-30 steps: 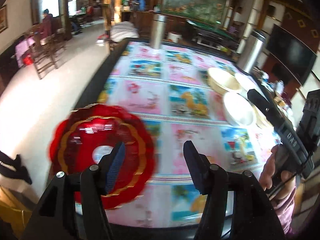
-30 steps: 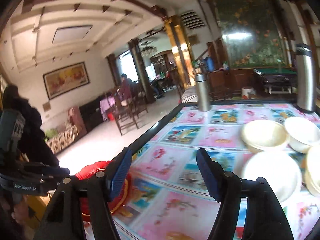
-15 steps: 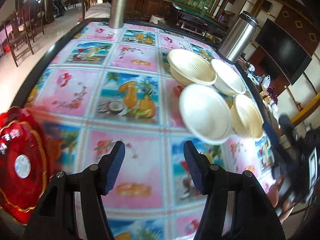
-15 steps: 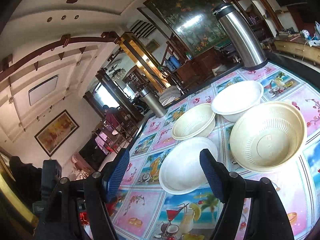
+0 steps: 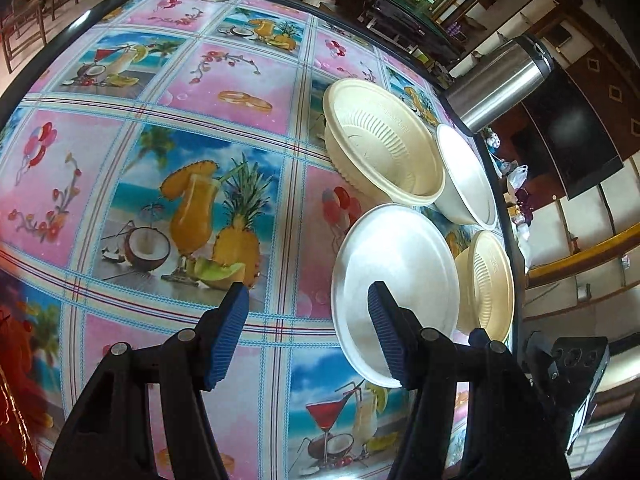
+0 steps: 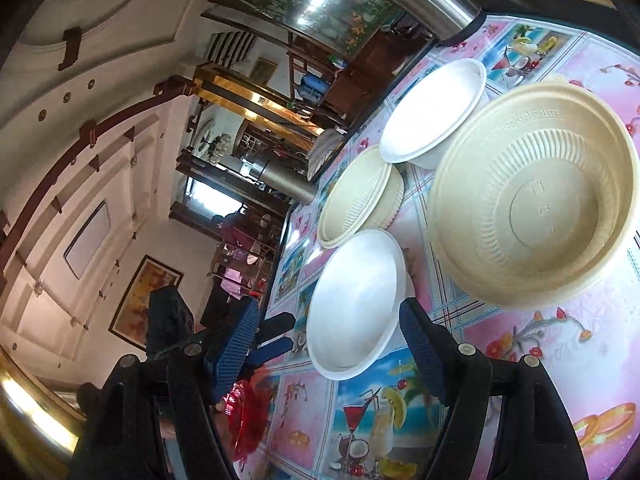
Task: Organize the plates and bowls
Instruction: 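Move both grippers to the white plate and close them on its rim, then lift the white plate with both grippers and lower it onto the red plates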
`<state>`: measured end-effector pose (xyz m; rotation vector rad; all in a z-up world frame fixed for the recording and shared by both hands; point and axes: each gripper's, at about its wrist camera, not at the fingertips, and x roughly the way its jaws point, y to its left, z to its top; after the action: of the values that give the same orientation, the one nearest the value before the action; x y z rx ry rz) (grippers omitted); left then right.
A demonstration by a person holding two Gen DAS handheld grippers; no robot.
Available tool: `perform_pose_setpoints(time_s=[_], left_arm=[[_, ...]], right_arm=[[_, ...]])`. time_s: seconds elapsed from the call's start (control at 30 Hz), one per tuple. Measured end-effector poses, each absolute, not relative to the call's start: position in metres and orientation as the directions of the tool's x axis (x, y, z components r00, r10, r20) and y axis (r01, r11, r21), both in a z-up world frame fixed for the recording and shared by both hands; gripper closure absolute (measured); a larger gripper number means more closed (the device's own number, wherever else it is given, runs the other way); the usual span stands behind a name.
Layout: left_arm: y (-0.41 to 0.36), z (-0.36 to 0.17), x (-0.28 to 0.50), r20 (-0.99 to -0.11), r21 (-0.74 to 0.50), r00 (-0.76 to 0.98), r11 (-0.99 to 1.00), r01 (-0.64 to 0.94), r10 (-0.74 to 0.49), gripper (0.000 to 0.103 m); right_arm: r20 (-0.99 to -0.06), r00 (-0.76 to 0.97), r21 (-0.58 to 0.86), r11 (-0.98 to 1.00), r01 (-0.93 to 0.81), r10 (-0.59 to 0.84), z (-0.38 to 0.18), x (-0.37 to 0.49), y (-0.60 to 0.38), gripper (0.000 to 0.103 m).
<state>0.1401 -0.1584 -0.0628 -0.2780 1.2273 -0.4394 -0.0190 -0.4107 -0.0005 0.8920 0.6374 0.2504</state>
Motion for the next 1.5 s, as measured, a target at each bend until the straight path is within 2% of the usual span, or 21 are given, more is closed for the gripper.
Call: perform_pose_setpoints(time_s=[0.13, 0.2, 0.57, 0.73, 0.9, 0.97, 1.0, 1.07, 1.13, 1.27, 1.5], left_arm=[[-0.165, -0.062, 0.148, -0.836, -0.453, 0.255, 0.874, 0.178, -0.486, 0.042], [-0.168, -0.064, 0.149, -0.837, -0.453, 0.253, 0.873, 0.178, -0.486, 0.042], [-0.181, -0.062, 0.138, -0.812, -0.456, 0.252, 0.842, 0.288, -0.526, 0.042], [-0.185, -0.060, 0.132, -0.821, -0.386, 0.308, 0.865, 0.322, -0.481, 0.043], [-0.186, -0.061, 0.132, -0.815, -0.353, 0.346, 0.872, 0.338, -0.465, 0.043], [-0.185, -0.063, 0.134, -0.812, -0.365, 0.340, 0.867, 0.340, -0.475, 0.064], [-0.185, -0.066, 0.136, -0.811, -0.377, 0.328, 0.862, 0.339, -0.484, 0.068], [-0.184, -0.072, 0.140, -0.815, -0.390, 0.309, 0.858, 0.334, -0.491, 0.085], [-0.185, -0.075, 0.142, -0.819, -0.393, 0.297, 0.857, 0.334, -0.491, 0.093], [-0.187, -0.075, 0.139, -0.820, -0.381, 0.301, 0.857, 0.347, -0.487, 0.096], [-0.186, -0.073, 0.138, -0.818, -0.374, 0.312, 0.858, 0.351, -0.484, 0.096]], right_arm=[[-0.491, 0.745, 0.767, 0.630, 0.122, 0.453, 0.001, 0.000, -0.416, 0.031], [-0.532, 0.720, 0.751, 0.641, 0.158, 0.446, -0.001, 0.009, -0.416, 0.039], [-0.561, 0.692, 0.746, 0.640, 0.185, 0.454, -0.020, 0.013, -0.415, 0.042], [-0.569, 0.695, 0.736, 0.649, 0.192, 0.440, -0.019, 0.011, -0.414, 0.046], [-0.586, 0.684, 0.724, 0.660, 0.202, 0.434, -0.024, 0.015, -0.412, 0.062], [-0.594, 0.682, 0.718, 0.663, 0.210, 0.427, -0.024, 0.015, -0.411, 0.069], [-0.597, 0.683, 0.714, 0.667, 0.214, 0.421, -0.024, 0.015, -0.412, 0.071], [-0.602, 0.688, 0.706, 0.674, 0.219, 0.407, -0.024, 0.014, -0.413, 0.080], [-0.603, 0.693, 0.699, 0.680, 0.220, 0.396, -0.022, 0.013, -0.413, 0.084], [-0.619, 0.695, 0.670, 0.708, 0.222, 0.367, -0.020, 0.012, -0.410, 0.093], [-0.637, 0.699, 0.628, 0.744, 0.226, 0.325, -0.018, 0.012, -0.403, 0.095]])
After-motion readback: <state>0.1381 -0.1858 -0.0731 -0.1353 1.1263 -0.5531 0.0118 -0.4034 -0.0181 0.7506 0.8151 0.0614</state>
